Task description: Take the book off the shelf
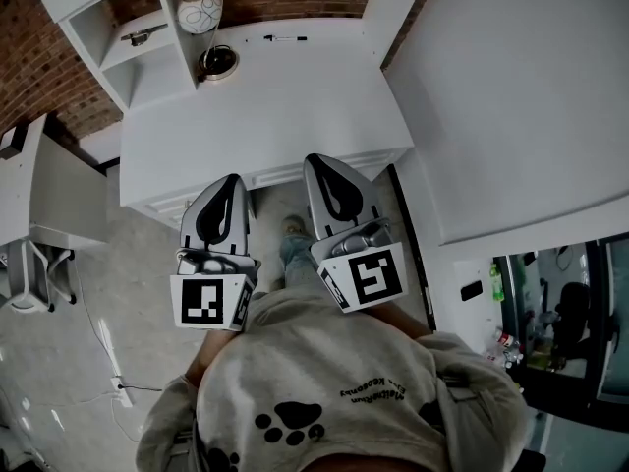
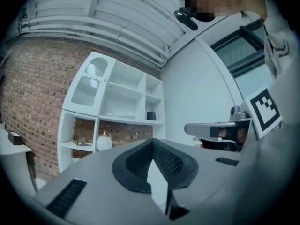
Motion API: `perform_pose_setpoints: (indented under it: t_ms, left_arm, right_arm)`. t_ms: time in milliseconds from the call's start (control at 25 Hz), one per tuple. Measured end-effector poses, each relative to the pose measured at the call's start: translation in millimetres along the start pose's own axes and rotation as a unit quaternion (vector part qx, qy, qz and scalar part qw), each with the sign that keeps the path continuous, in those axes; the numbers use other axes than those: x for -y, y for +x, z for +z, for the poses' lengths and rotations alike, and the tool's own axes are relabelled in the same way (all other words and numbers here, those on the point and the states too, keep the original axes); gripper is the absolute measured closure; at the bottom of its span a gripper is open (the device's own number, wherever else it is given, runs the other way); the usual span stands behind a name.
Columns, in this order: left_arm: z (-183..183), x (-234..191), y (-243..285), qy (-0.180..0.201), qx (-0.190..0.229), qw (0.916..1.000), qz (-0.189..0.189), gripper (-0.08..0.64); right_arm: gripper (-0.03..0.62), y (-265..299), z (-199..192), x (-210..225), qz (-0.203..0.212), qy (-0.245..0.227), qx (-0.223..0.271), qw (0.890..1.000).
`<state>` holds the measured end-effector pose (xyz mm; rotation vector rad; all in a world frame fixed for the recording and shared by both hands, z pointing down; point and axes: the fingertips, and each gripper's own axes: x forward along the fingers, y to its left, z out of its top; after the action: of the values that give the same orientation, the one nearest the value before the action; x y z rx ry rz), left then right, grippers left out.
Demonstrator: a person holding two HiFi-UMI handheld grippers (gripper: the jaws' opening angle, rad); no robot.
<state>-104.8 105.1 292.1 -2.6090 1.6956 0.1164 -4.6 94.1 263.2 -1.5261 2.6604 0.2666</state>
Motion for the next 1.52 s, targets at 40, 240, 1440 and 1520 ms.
perform_pose_setpoints:
  t_ms: [40, 240, 1440, 1520]
  left_arm:
    - [1, -2, 4, 0.000, 0.002, 1.0000, 0.000, 0.551]
    - [0, -13, 30, -0.006, 0.009, 0.9999, -0.002, 0.551]
    - [28, -95, 273, 0.031, 0.048, 0.9970, 0.051, 0.551]
    - [30, -99, 278, 0.041, 0.046, 0.9966, 0.055, 0.551]
  right_arm:
    - [0.575, 4, 0, 3, -0.002, -0.002, 0.000, 1.000]
    - [0.575, 30, -4, 17, -0.001, -0.010, -0.003, 1.000]
    - [0.575, 254, -15, 167, 0.069, -0.003, 0.052, 0.996]
    - [0.575, 260, -17, 168, 0.075, -0.001, 0.051, 0.996]
